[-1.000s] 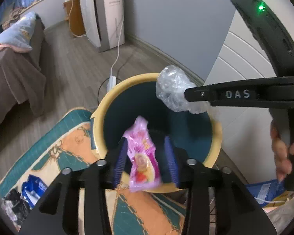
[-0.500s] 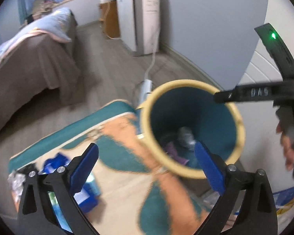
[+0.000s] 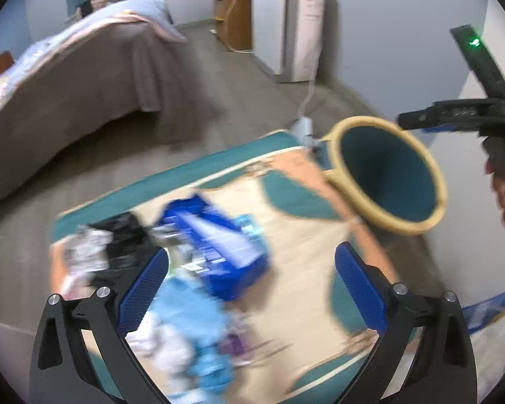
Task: Collect trash
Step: 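Move both tools back over the trash pile on the cushion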
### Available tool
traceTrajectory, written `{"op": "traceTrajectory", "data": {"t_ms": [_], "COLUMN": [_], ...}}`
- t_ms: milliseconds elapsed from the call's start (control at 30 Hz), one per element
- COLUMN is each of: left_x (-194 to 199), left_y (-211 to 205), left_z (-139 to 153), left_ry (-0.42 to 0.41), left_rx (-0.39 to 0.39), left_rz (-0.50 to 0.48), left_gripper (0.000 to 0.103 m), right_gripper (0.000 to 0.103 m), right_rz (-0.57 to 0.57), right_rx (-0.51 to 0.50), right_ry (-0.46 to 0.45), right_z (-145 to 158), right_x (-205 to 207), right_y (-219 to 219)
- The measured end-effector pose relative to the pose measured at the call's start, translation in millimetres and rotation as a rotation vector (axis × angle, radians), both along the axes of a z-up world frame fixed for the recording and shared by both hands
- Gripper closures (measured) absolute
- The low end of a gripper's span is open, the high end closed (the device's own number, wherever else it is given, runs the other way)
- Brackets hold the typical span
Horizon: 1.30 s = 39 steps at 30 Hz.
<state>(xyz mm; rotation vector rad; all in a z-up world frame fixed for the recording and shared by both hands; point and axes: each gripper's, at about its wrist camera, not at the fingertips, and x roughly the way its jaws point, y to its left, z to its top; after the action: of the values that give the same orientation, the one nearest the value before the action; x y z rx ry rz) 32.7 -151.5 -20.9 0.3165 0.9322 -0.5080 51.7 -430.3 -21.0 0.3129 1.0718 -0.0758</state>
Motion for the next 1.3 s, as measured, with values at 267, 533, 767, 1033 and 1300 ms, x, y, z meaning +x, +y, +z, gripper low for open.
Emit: {"op": "traceTrajectory", "data": {"t_ms": [267, 533, 767, 1033, 1300], "left_x": [1, 5, 25, 61, 98], "left_y": [54, 82, 123, 168, 180], "left_z": [20, 19, 26, 6, -39], "left_ry": [-0.060, -0.061, -0.058, -0.066, 0.031], "left_rx": [0.043, 0.034, -0.040, 0.043, 0.087], "left_rz": [0.054, 0.116, 0.204, 0.251, 0.325], "left_gripper": [0.005, 0.005, 0.005, 0.006, 0.006], "right_gripper": [0.023, 0.021, 0.011, 0.006, 0.006], "right_rz": [0.093, 0.168, 0.260, 0.304, 0.362], "right_rx": [-0.032, -0.022, -0.054, -0.025, -0.070], "right_ry": [-0.018, -0.015, -0.020, 0.013, 0.061], "right_z": [10, 7, -3, -32, -60], "right_x": [10, 18, 20, 41, 70], "right_y": [47, 96, 147, 198, 238]}}
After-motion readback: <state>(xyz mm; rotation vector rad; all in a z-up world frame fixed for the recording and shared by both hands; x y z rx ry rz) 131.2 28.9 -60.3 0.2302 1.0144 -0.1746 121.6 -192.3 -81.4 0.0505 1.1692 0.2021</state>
